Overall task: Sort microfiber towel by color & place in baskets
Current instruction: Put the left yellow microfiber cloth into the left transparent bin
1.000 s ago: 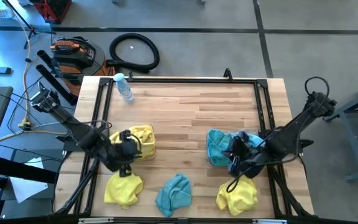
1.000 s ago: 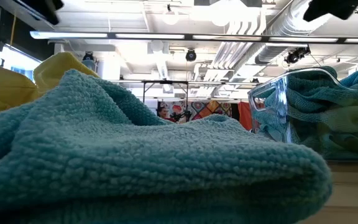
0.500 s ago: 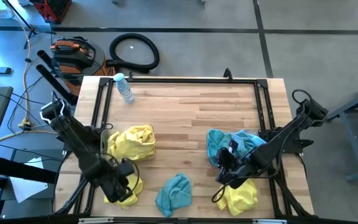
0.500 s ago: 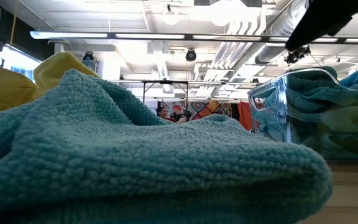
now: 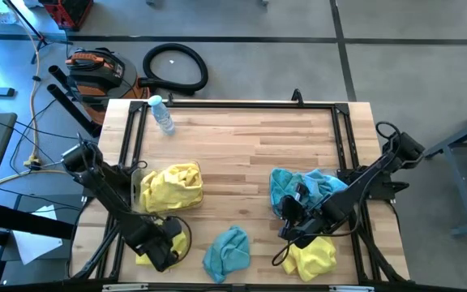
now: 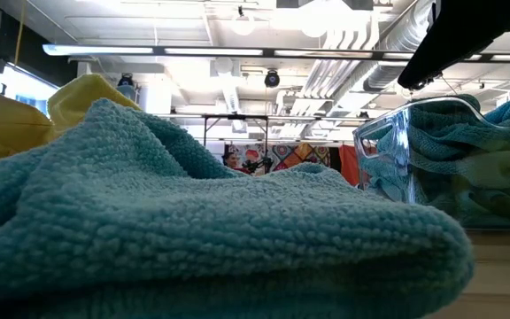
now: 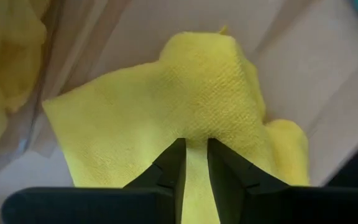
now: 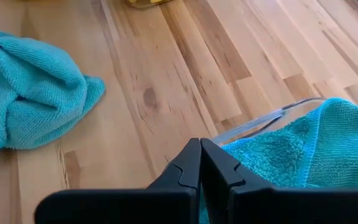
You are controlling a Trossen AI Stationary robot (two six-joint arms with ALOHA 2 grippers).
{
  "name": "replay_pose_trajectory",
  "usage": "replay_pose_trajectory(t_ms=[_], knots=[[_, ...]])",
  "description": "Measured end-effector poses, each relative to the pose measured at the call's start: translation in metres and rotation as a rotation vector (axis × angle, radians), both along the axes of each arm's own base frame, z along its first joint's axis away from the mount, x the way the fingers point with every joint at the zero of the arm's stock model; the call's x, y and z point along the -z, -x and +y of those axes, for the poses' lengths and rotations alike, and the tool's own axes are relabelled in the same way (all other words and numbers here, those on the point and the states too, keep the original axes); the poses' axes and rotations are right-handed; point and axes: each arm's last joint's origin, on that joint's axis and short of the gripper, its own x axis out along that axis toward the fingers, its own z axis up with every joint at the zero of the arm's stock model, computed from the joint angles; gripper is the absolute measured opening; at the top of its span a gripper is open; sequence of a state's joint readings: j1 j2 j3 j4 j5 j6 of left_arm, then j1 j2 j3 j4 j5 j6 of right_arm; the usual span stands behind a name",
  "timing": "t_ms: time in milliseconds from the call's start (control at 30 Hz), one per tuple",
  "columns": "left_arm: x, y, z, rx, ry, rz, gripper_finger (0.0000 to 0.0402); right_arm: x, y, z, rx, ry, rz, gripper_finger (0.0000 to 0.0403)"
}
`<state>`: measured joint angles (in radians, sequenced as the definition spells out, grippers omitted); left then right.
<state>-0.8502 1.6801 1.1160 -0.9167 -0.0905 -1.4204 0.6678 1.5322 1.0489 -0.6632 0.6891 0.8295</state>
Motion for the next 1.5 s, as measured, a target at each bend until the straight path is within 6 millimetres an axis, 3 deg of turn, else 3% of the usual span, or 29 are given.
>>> replay_pose_trajectory(t_ms=[533, 700, 900, 1033, 1167, 1367, 1500], knots=[[0.008, -0.003, 0.004, -0.144, 0.059, 0.107, 0.0157, 0.000, 0.000, 0.000, -0.019, 0.017, 0.008, 0.0000], [0.025, 0.006, 0.003, -0.212, 0.075, 0.102, 0.0159, 0.000, 0.000, 0.000, -0.019, 0.017, 0.008, 0.0000], [0.052, 0.011, 0.001, -0.219, 0.222, 0.008, 0.0158, 0.000, 0.000, 0.000, -0.019, 0.017, 0.008, 0.0000], [0.056, 0.012, 0.005, -0.252, 0.216, 0.024, 0.0113, 0.000, 0.000, 0.000, -0.019, 0.017, 0.008, 0.0000], [0.042, 0.012, 0.007, -0.182, 0.155, 0.014, 0.0017, 0.000, 0.000, 0.000, -0.019, 0.017, 0.008, 0.0000], [-0.017, 0.015, 0.018, -0.107, 0.054, -0.036, 0.0004, 0.000, 0.000, 0.000, -0.019, 0.017, 0.008, 0.0000], [-0.071, 0.022, 0.030, -0.050, -0.009, -0.119, 0.0003, 0.000, 0.000, 0.000, -0.019, 0.017, 0.008, 0.0000]])
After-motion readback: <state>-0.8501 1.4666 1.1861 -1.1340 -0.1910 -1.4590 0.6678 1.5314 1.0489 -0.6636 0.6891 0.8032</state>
